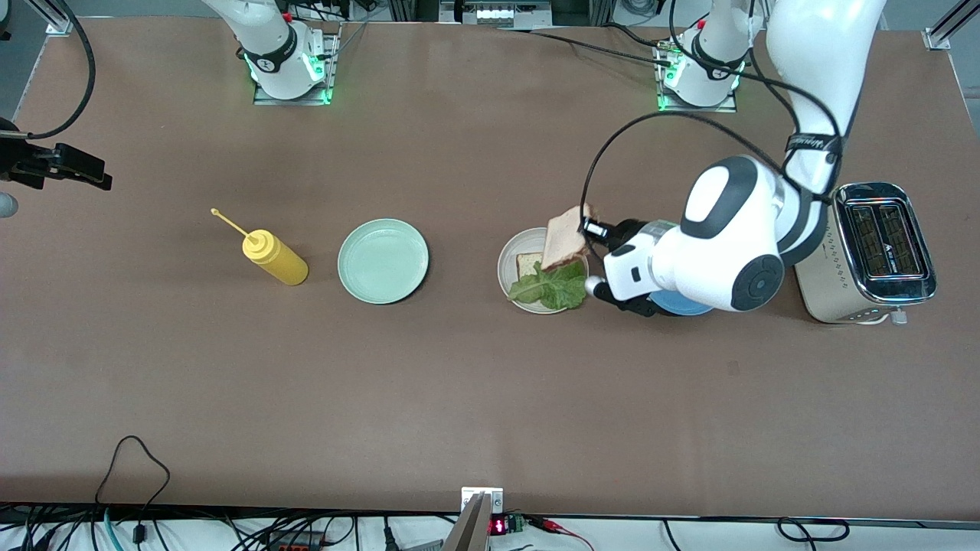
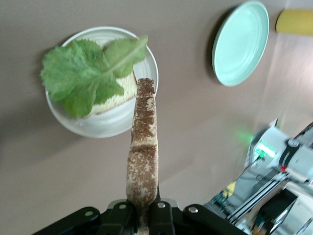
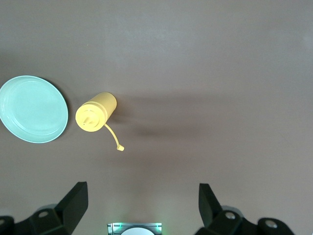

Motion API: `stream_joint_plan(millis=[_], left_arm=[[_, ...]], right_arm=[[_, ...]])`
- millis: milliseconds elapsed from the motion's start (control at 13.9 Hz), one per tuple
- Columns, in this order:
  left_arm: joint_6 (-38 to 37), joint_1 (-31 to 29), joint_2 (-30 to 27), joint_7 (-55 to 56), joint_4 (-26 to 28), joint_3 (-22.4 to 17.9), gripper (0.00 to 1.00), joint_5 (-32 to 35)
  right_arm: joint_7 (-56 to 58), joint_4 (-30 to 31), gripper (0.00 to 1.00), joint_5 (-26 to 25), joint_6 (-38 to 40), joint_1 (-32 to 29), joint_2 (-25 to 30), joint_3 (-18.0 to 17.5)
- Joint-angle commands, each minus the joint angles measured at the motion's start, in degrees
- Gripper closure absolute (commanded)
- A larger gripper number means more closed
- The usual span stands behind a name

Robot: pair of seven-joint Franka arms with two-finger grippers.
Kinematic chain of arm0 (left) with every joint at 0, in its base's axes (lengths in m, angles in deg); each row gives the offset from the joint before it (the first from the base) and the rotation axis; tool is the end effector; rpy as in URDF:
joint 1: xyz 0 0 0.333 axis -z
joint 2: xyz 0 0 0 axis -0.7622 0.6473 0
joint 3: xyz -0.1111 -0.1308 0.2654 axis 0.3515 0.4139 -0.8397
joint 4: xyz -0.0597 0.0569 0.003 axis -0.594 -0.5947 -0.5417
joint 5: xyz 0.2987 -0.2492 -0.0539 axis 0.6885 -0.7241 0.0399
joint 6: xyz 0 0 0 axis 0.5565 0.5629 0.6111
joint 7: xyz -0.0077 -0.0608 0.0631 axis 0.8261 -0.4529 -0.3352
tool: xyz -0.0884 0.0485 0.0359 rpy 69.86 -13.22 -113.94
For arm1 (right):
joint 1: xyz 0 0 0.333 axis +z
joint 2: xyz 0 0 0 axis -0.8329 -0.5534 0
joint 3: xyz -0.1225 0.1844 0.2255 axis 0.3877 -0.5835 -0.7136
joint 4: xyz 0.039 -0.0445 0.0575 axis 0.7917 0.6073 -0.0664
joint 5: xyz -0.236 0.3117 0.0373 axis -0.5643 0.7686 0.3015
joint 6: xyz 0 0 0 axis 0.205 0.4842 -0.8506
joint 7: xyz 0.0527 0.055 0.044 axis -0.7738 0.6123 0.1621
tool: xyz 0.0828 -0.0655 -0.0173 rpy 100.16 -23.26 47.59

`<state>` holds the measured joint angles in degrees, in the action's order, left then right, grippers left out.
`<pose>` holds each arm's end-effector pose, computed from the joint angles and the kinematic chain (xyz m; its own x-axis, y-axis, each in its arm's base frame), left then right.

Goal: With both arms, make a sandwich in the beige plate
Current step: 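Carry the bread slice over the lettuce with the left gripper, then lower the bread slice onto the lettuce and open the left gripper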

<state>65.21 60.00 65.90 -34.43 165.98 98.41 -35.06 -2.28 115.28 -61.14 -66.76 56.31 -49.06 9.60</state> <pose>0.6139 -0.2833 0.3648 0.8704 -0.3274 -0.3677 -0.0797 -0.8307 0.5510 0.5644 -0.0443 0.5938 0.9899 0.0022 -0.1418 0.0065 -0.9995 0.0293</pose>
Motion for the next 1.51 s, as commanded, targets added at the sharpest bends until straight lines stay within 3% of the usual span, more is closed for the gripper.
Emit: stream_joint_plan(millis=[0, 359, 574, 718, 934, 1436], left_arm=[[6.7, -0.1, -3.0, -0.8, 8.1, -0.3, 1.00, -5.6], [15.5, -1.4, -2.6, -0.7, 15.6, -0.3, 1.00, -16.7], [20.7, -1.0, -2.3, -1.0, 19.1, -0.3, 1.00, -18.3], [21.2, -1.0, -1.6, -2.7, 20.1, -0.3, 1.00, -18.5], [21.2, -1.4, -0.3, -9.8, 21.3, -0.3, 1.00, -25.4], [21.1, -1.5, 0.6, -13.6, 21.2, -0.5, 1.00, -26.2]], right_arm=[[-0.6, 1.0, 0.00, 0.0, 0.5, -1.1, 1.2, -0.7], [-0.6, 1.0, 0.00, 0.1, 0.1, -1.3, 1.2, -0.7], [-0.6, 1.0, 0.00, 0.1, -0.1, -1.3, 1.1, -0.7], [-0.6, 1.0, 0.00, 0.1, -0.1, -1.3, 1.1, -0.7], [-0.6, 1.0, 0.00, 0.1, -0.1, -1.3, 1.0, -0.7], [-0.6, 1.0, 0.00, 0.2, -0.1, -1.4, 1.0, -0.7]])
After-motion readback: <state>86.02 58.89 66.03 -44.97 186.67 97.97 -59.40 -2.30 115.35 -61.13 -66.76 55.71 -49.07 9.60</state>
